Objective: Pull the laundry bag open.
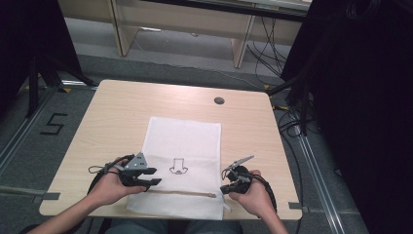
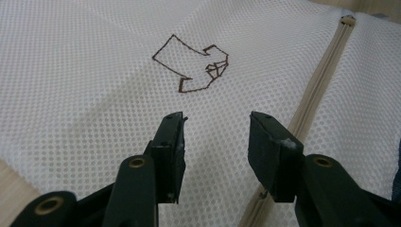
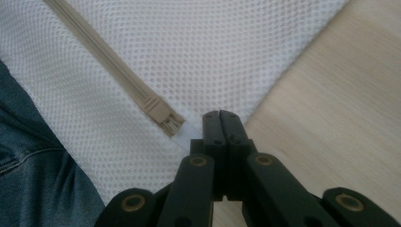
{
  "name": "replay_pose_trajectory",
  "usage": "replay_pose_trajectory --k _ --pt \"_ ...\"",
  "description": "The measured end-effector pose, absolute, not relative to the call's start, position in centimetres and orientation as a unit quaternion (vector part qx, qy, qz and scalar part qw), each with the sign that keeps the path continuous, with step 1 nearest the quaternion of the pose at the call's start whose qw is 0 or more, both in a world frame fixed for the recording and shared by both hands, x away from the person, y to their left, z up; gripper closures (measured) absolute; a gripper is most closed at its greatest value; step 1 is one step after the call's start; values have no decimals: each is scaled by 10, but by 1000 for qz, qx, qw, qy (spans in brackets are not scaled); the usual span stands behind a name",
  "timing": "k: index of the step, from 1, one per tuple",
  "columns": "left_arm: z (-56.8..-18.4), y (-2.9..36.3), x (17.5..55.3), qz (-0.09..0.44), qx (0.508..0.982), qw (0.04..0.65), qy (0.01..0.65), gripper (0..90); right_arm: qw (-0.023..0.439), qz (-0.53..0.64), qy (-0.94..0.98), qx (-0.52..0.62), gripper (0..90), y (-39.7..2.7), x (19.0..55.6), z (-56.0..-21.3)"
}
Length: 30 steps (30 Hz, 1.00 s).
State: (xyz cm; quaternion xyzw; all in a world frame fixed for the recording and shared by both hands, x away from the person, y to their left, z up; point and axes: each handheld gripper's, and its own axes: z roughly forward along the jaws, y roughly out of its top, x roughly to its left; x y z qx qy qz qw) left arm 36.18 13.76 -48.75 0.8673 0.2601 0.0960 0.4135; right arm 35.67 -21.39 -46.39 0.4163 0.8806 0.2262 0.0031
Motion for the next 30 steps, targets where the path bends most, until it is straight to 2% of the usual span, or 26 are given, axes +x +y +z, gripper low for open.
replay_pose_trajectory --k 13,16,23,30 --pt "-480 107 363 48 856 452 246 543 -10 201 892 404 900 -205 352 -474" --pt "-482 96 363 35 865 442 237 495 -12 195 893 406 900 -202 352 -478" --pt "-481 73 362 42 880 430 196 525 -9 186 900 394 900 -198 353 -480" --pt "-479 40 364 26 887 431 165 579 -12 188 896 402 900 -199 354 -481"
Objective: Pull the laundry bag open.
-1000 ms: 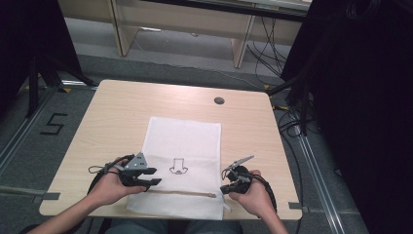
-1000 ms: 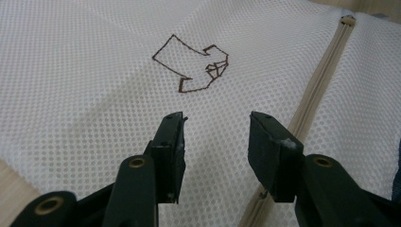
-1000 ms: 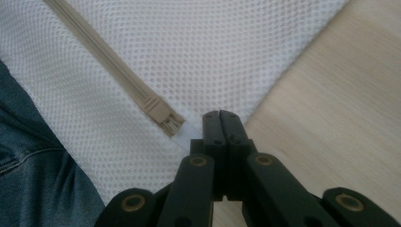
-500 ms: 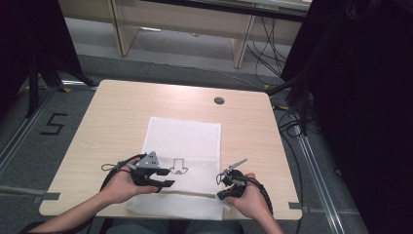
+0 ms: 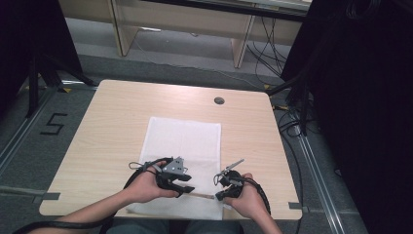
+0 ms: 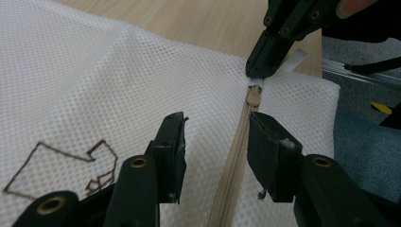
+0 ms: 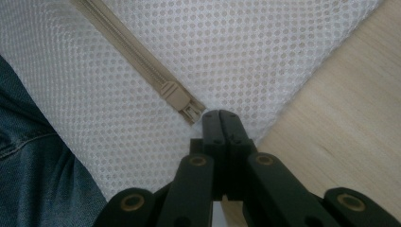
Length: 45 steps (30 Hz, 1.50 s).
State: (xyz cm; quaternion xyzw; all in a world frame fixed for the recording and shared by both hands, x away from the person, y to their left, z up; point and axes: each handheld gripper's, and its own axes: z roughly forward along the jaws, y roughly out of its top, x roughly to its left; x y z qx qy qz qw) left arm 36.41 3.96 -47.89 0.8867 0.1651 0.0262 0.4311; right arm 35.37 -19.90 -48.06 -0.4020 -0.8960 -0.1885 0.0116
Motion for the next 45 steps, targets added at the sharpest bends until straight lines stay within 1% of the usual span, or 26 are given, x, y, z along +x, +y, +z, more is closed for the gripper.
replay_pose_trajectory --k 3,4,6,10,12,14,18,28,29,30,32,33,37,42,44,45 --pt "-480 30 366 27 891 427 152 612 13 -192 -896 -400 900 -199 354 -481" --pt "-480 27 366 28 893 423 149 626 19 -184 -890 -416 900 -199 353 -480" --pt "-480 24 366 31 896 419 142 633 20 -186 -890 -415 900 -199 353 -480" --pt "-485 8 364 18 902 412 126 655 19 -189 -893 -408 900 -200 354 -481" --pt "-488 0 363 10 904 410 119 679 16 -193 -895 -401 900 -200 355 -481" --pt "-489 -3 363 12 907 406 113 682 17 -193 -895 -402 900 -200 355 -481" --pt "-492 -11 364 11 909 403 106 717 17 -192 -896 -400 900 -200 355 -481" --pt "-497 -21 363 10 916 391 87 734 18 -193 -894 -403 900 -200 355 -481" --pt "-498 -23 362 6 916 390 93 734 18 -193 -894 -403 900 -200 355 -481" --pt "-499 -24 363 9 919 385 83 737 18 -193 -894 -404 900 -200 356 -481" --pt "-500 -26 363 13 920 383 84 749 19 -193 -894 -404 900 -200 355 -481" --pt "-501 -27 364 6 919 382 95 755 19 -193 -894 -404 900 -201 355 -481" --pt "-503 -30 362 7 922 377 84 768 19 -195 -895 -401 900 -201 356 -481" --pt "-506 -28 363 4 918 386 88 779 21 -193 -892 -408 900 -201 355 -481" --pt "-505 -28 363 2 920 381 90 796 35 -187 -886 -423 900 -199 353 -480" --pt "-503 -29 363 4 922 378 84 798 31 -187 -889 -417 900 -199 354 -480"
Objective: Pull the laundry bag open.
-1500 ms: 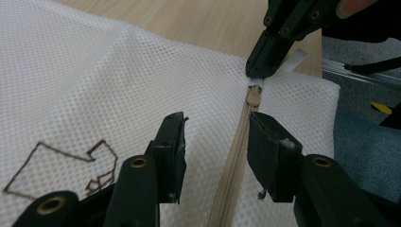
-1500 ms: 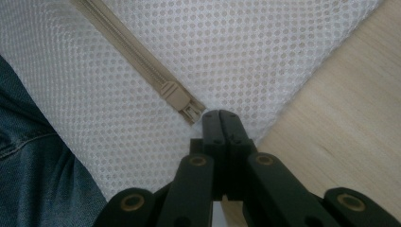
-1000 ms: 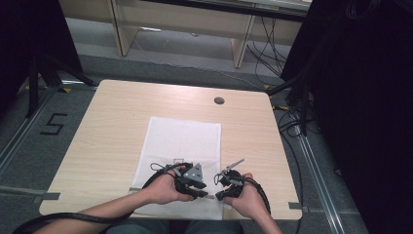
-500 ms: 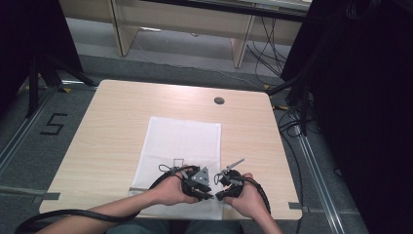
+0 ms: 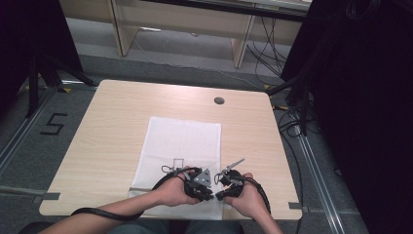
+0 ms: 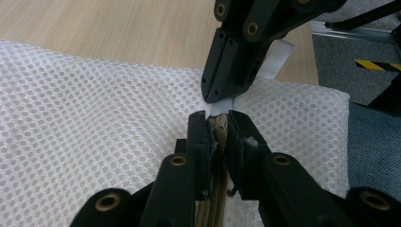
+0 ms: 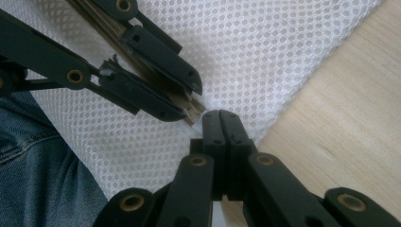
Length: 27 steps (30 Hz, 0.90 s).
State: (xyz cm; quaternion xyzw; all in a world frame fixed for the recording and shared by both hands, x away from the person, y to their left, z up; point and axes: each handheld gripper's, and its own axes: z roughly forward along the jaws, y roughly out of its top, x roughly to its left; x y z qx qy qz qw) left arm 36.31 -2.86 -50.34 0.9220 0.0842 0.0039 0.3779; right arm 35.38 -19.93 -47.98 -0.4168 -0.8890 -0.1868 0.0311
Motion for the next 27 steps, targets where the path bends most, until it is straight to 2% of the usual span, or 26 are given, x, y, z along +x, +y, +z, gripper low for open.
replay_pose_trajectory --k 4,5,9,10,12,14,16,20,27 --pt "-500 -30 362 6 923 375 90 816 26 -188 -891 -412 900 -199 354 -480" --pt "-497 -29 363 7 922 377 88 859 25 -189 -891 -412 900 -200 355 -480" --pt "-495 -27 365 20 927 364 88 899 18 -192 -893 -407 900 -200 356 -481" --pt "-499 -24 367 7 924 370 99 898 23 -188 -890 -415 900 -199 355 -481" --pt "-499 -22 369 13 920 380 94 885 31 -186 -886 -424 900 -198 354 -480" --pt "-499 -22 370 14 918 385 93 816 32 -186 -885 -426 900 -198 353 -480" --pt "-498 -22 369 8 917 389 86 797 31 -186 -886 -424 900 -198 354 -480" --pt "-498 -25 364 8 920 384 80 783 19 -190 -892 -410 900 -199 355 -481" --pt "-505 -28 361 17 924 376 63 754 33 -186 -885 -426 900 -198 353 -480"
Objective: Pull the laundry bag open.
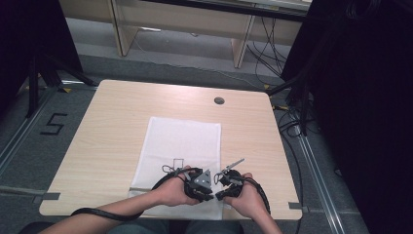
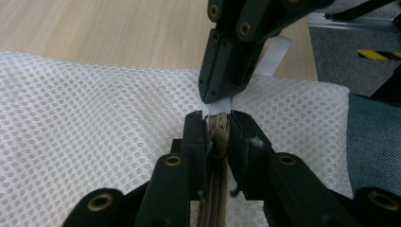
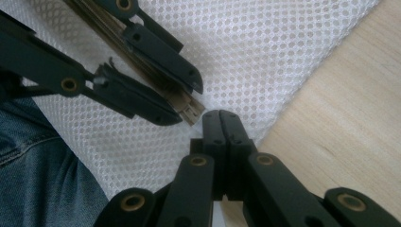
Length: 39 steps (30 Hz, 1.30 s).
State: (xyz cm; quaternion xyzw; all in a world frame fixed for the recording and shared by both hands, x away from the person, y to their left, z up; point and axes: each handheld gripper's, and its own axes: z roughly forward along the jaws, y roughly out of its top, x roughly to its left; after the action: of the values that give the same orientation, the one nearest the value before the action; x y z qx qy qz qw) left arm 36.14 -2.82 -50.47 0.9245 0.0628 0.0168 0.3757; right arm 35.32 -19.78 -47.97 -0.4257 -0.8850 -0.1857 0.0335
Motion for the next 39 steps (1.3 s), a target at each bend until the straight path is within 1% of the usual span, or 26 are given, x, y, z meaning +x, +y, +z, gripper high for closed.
replay_pose_trajectory --k 6,7,10,12,13,15,16,17,20,22,29,39 --pt "-506 -29 362 19 922 380 66 760 32 -186 -885 -425 900 -198 353 -480" --pt "-507 -29 363 19 922 381 65 767 23 -190 -890 -415 900 -199 355 -481" --pt "-507 -28 361 23 923 380 62 791 25 -189 -889 -415 900 -199 355 -481" --pt "-505 -29 359 42 926 373 44 800 25 -189 -889 -417 900 -199 355 -481" --pt "-504 -29 358 49 927 369 42 806 34 -185 -885 -427 900 -198 353 -480" --pt "-504 -30 358 38 930 363 37 813 22 -190 -891 -411 900 -200 355 -481" --pt "-503 -30 357 41 928 367 41 814 20 -193 -893 -407 900 -200 356 -481" --pt "-503 -30 358 44 928 368 43 815 20 -192 -892 -408 900 -200 356 -481" --pt "-502 -29 360 22 925 375 61 816 24 -189 -891 -413 900 -200 356 -481" --pt "-501 -29 361 16 926 373 60 816 24 -186 -890 -416 900 -199 355 -480" --pt "-499 -29 362 20 926 374 51 818 15 -182 -894 -408 900 -197 355 -480" --pt "-497 -27 360 19 929 365 49 818 20 -169 -896 -411 900 -195 354 -479"
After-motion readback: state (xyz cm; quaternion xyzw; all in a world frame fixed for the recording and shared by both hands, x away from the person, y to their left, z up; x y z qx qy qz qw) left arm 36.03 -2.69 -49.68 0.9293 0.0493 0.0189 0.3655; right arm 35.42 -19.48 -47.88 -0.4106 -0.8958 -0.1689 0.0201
